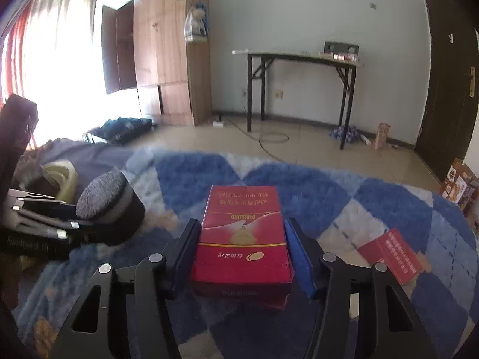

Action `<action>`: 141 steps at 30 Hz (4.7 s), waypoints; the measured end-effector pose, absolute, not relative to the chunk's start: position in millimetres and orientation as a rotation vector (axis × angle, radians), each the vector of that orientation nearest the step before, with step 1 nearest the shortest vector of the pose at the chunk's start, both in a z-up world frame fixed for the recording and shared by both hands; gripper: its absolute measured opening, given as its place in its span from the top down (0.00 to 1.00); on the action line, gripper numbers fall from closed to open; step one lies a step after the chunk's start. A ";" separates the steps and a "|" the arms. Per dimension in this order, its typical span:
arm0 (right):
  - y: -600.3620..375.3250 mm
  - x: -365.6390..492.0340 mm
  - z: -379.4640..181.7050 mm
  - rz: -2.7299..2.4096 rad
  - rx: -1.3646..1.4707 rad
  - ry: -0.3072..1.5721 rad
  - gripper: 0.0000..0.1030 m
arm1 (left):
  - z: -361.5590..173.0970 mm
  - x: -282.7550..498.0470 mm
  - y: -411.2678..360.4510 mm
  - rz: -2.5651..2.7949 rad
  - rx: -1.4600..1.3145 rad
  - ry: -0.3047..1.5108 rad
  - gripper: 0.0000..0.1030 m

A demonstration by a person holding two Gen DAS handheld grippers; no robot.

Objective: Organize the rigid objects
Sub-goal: 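Grasp black foam cylinder with left tool while right tool grasps red box, then carry cylinder and red box over the yellow tray and open both tools, then swing both empty tools back to the Hongqiqu boxes on the quilt, then grasp a white-and-red Hongqiqu box with left tool while right tool grasps another, then carry both Hongqiqu boxes over the yellow tray and release them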

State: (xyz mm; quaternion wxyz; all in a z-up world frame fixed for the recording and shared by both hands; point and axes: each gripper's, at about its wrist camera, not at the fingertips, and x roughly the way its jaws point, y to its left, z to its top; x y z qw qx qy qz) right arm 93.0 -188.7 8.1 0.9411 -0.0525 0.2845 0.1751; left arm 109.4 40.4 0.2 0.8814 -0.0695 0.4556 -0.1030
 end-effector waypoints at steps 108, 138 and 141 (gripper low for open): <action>-316.7 157.8 -31.3 0.486 -0.324 0.778 0.15 | -28.9 153.3 -119.8 -0.280 0.077 0.961 0.09; 92.6 41.2 -28.3 1.195 -0.569 0.683 0.14 | -16.0 -30.4 277.0 0.350 -0.227 0.819 0.09; 105.0 49.6 -33.1 1.188 -0.550 0.688 0.14 | -16.3 -16.2 275.0 0.364 -0.215 0.816 0.09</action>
